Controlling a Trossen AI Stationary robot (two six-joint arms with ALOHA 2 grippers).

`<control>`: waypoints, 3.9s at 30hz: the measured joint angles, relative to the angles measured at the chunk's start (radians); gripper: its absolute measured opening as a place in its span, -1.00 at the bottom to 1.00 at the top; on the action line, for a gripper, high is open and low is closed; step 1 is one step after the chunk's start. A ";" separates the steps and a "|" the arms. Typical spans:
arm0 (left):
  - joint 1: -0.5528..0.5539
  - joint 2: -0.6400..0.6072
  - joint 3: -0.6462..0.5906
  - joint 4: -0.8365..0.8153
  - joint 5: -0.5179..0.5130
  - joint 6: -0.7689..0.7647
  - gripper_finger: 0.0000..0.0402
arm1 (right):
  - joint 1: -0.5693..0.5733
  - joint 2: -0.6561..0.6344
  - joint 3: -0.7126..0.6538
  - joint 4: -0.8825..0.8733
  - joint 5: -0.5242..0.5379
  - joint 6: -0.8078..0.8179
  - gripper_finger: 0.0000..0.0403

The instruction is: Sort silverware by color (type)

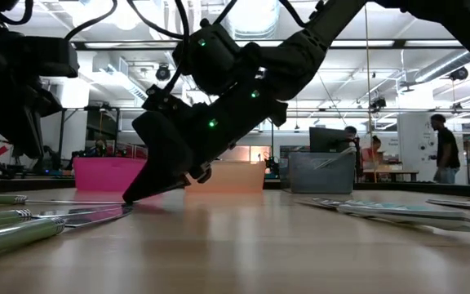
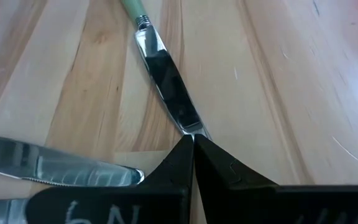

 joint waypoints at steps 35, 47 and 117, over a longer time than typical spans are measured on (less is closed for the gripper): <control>-0.060 0.333 0.001 0.089 0.045 -0.059 -0.42 | -0.006 0.005 -0.005 0.018 0.000 0.011 -0.96; -0.067 0.323 -0.003 0.089 0.034 -0.154 -0.89 | 0.000 -0.026 -0.007 0.000 0.000 -0.009 -0.96; 1.437 0.193 0.356 -0.426 0.350 0.631 -0.90 | 0.022 -1.021 -0.696 -0.124 0.161 -0.201 -0.96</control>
